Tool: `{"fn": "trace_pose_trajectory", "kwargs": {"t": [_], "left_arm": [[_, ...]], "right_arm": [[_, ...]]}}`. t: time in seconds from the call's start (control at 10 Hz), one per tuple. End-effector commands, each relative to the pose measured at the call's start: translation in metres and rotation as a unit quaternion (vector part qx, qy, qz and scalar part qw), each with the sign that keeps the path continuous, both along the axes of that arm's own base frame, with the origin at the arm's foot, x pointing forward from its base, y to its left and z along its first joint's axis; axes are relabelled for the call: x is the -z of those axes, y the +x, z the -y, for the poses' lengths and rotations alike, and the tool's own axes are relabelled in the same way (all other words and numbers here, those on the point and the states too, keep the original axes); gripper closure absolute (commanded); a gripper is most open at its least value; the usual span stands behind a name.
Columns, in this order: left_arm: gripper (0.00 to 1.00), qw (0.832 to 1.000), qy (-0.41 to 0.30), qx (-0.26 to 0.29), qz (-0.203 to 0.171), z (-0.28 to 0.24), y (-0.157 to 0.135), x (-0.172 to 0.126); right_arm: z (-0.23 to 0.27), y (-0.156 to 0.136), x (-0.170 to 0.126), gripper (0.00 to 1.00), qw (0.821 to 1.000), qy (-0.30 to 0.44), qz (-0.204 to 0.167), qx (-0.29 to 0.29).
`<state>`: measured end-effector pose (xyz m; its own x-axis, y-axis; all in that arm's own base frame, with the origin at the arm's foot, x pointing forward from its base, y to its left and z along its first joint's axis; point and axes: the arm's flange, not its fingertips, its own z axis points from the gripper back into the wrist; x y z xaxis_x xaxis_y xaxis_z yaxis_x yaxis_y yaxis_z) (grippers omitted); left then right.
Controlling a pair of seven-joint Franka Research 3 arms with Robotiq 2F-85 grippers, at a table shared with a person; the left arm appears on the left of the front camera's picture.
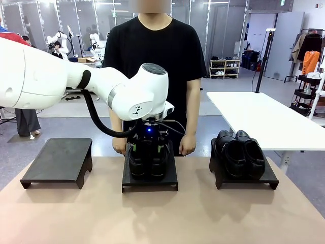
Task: Place the shoes on the stand as instructed by the person.
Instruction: Pick up another pair of Shoes and place it on the Shoes Stand indicated by the person.
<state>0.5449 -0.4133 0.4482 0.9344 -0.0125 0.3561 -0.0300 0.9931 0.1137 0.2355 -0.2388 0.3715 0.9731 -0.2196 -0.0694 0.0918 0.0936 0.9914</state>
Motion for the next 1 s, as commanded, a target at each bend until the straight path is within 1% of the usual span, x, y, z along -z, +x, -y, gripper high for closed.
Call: {"fn": "trace_pose_trajectory", "kwargs": {"t": [0.0,0.1,0.2,0.3,0.4,0.5,0.7,0.8,0.9], "left_arm": [[0.0,0.999,0.015,0.039,0.008,-0.003,0.004,-0.039],[0.0,0.998,-0.006,0.058,-0.019,-0.022,0.001,-0.057],[0.0,0.996,-0.021,0.076,-0.031,-0.046,-0.005,-0.077],[0.0,0.991,-0.057,0.105,-0.056,-0.071,-0.015,-0.098],[0.0,0.985,-0.103,0.119,-0.065,-0.106,-0.027,-0.117],[0.0,0.978,-0.157,0.123,-0.054,-0.139,-0.036,-0.131],[0.0,0.967,-0.225,0.109,-0.049,-0.211,-0.056,-0.146],[0.0,0.957,-0.269,0.104,-0.035,-0.249,-0.07,-0.152],[0.0,0.947,-0.304,0.101,-0.024,-0.291,-0.086,-0.15]], "right_arm": [[0.001,-0.002,0.0,0.0,1.0,0.001,0.004,-0.003],[0.001,-0.002,0.0,0.0,1.0,0.001,0.004,-0.003],[0.001,-0.002,0.0,0.0,1.0,0.001,0.004,-0.003],[0.001,-0.002,0.0,0.0,1.0,0.001,0.004,-0.003],[0.001,-0.002,0.0,0.0,1.0,0.001,0.004,-0.003],[0.001,-0.002,0.0,0.0,1.0,0.001,0.004,-0.003],[0.001,-0.002,0.0,0.0,1.0,0.001,0.004,-0.003],[0.001,-0.002,0.0,0.0,1.0,0.001,0.004,-0.003],[0.001,-0.002,0.0,0.0,1.0,0.001,0.004,-0.003]]}}
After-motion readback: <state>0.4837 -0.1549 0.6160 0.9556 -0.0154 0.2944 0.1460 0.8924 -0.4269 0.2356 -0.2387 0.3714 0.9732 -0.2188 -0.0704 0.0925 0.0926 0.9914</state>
